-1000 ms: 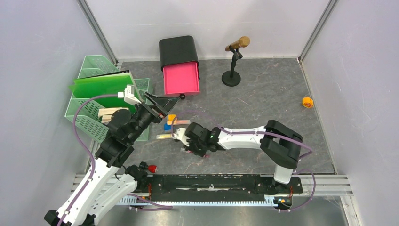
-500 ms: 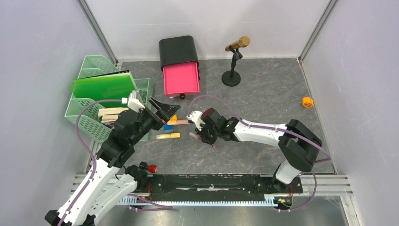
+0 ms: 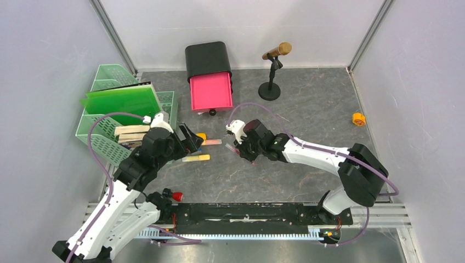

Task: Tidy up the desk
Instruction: Place the stationery in the drawer.

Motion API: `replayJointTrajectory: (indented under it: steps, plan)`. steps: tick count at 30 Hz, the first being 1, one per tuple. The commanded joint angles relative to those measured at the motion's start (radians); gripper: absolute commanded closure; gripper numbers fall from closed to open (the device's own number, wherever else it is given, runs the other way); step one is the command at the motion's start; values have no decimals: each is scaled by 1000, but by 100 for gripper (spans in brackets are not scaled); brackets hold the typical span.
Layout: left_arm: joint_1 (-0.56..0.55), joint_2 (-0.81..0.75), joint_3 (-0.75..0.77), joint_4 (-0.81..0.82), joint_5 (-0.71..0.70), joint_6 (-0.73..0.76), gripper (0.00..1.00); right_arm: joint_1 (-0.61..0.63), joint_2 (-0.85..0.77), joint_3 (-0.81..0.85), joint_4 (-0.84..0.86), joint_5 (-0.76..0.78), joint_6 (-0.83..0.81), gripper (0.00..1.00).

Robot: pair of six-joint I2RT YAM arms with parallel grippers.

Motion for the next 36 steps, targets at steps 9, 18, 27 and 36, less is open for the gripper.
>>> replayJointTrajectory:
  steps: [9,18,27,36]
  plan:
    - [2,12,31,-27,-111,357,0,-15,-70,98,27,136,-24,100]
    - [2,-91,-163,113,-119,424,0,-45,51,336,-2,149,-79,100]
    - [2,-132,-207,180,-153,453,0,-92,202,615,6,130,-98,100]
    - [1,-90,-196,173,-149,457,0,-157,366,861,13,110,-74,100]
